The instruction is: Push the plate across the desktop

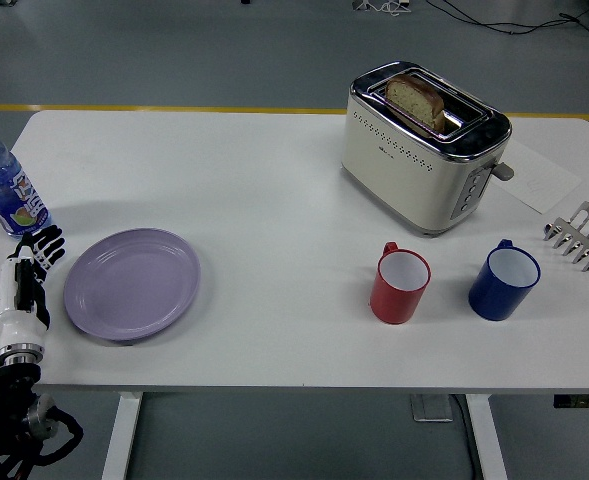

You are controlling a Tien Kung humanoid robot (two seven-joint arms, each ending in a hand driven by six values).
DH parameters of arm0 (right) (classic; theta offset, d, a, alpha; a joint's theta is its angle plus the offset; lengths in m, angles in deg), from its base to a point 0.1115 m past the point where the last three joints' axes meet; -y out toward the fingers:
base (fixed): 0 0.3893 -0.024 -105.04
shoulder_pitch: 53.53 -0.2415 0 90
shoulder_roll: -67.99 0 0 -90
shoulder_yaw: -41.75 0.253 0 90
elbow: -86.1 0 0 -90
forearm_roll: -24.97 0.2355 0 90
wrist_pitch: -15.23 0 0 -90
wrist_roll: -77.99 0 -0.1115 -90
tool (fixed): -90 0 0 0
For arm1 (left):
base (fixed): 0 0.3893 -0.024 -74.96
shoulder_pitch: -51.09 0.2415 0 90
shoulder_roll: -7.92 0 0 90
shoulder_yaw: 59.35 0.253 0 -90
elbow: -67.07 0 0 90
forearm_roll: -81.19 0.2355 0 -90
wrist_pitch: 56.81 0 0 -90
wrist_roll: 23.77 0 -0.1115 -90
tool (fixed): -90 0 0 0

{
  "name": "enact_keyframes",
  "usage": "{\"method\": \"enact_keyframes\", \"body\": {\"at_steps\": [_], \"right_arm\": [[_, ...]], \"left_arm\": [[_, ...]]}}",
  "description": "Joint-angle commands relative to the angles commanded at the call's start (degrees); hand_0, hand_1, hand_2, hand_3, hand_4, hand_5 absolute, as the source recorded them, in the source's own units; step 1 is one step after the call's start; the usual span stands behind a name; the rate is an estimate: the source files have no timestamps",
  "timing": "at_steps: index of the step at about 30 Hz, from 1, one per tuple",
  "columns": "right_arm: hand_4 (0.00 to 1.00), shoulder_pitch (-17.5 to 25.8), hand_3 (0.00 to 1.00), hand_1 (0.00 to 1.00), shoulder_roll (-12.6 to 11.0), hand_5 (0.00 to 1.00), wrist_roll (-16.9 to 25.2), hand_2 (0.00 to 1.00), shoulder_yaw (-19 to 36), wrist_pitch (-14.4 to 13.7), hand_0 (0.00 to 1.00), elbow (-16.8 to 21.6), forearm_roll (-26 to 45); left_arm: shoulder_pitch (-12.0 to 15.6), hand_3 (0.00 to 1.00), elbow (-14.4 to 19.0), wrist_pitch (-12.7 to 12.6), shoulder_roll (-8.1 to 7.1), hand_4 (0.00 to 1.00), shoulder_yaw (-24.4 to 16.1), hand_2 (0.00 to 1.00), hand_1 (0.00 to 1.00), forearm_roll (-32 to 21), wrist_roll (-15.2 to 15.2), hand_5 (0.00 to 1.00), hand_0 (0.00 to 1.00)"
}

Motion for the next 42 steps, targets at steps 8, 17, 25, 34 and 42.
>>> {"method": "enact_keyframes", "body": {"at_steps": [8,17,25,34,42], "right_arm": [[0.451,-0.1,0.611,0.613,0.0,0.375,0.0,0.678,-0.2,0.0,0.634,0.0,0.0],[0.450,0.1,0.611,0.613,0.0,0.373,0.0,0.678,-0.4,0.0,0.633,0.0,0.2],[0.450,0.4,0.611,0.613,0.0,0.371,0.0,0.678,-0.5,0.1,0.634,0.0,0.1],[0.451,0.5,0.611,0.613,-0.2,0.369,0.0,0.678,-0.5,0.1,0.634,0.0,0.1],[0.453,0.2,0.611,0.613,-0.3,0.366,0.3,0.678,-0.4,0.1,0.634,0.0,0.1]], "left_arm": [[-1.0,0.629,-0.6,0.0,1.33,0.445,1.7,0.745,0.766,-1.3,0.0,0.998,0.742],[-1.6,0.627,-0.3,-0.1,2.35,0.441,3.2,0.744,0.766,-1.7,0.0,0.998,0.742],[-1.8,0.624,-0.1,-0.1,3.11,0.436,3.7,0.744,0.765,-1.6,0.0,0.992,0.741],[-3.0,0.624,0.0,-0.4,4.94,0.433,4.6,0.743,0.764,-2.3,0.0,0.988,0.741],[-4.3,0.622,0.0,-0.6,5.70,0.434,8.2,0.743,0.762,-4.6,0.0,0.985,0.740]]}}
